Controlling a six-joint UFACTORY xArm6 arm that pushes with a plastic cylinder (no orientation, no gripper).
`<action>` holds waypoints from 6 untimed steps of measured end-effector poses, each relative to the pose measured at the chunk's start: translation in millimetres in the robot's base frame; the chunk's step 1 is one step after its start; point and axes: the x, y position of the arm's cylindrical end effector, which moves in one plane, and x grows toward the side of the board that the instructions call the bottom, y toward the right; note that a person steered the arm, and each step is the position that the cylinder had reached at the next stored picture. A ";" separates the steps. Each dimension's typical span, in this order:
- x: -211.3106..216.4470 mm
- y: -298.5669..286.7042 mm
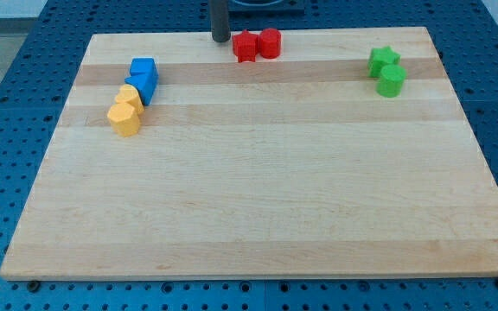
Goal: Separate the red circle from the red star
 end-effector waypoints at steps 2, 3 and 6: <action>15.9 -5.0; 11.3 -5.0; -4.1 74.8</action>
